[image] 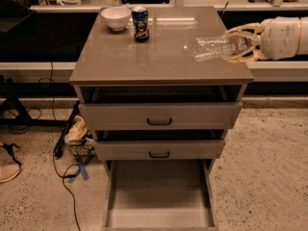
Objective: Pick water bottle from bottom drawer and place on counter
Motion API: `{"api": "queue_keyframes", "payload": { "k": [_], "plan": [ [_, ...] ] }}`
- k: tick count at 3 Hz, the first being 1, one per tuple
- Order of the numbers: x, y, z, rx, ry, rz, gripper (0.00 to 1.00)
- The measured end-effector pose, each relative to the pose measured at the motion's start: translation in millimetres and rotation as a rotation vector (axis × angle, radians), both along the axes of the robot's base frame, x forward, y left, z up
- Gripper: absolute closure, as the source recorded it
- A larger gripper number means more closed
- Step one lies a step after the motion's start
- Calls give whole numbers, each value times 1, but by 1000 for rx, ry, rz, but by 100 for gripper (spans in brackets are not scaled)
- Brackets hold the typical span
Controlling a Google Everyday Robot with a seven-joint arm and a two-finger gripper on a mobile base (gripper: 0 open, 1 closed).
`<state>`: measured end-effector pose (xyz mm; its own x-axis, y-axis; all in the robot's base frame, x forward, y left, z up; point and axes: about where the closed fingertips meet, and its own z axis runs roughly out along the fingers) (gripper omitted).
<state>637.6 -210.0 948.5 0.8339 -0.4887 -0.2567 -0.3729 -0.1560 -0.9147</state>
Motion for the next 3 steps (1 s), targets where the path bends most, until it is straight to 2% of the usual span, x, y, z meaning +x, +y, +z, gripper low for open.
{"api": "queue_keyframes", "payload": {
  "k": [1,2,3],
  "plan": [
    [13,14,12,27,101,-21,100],
    [26,27,8,-4,183,-43,100],
    [41,40,-3,-47,241,-67,100]
  ]
}}
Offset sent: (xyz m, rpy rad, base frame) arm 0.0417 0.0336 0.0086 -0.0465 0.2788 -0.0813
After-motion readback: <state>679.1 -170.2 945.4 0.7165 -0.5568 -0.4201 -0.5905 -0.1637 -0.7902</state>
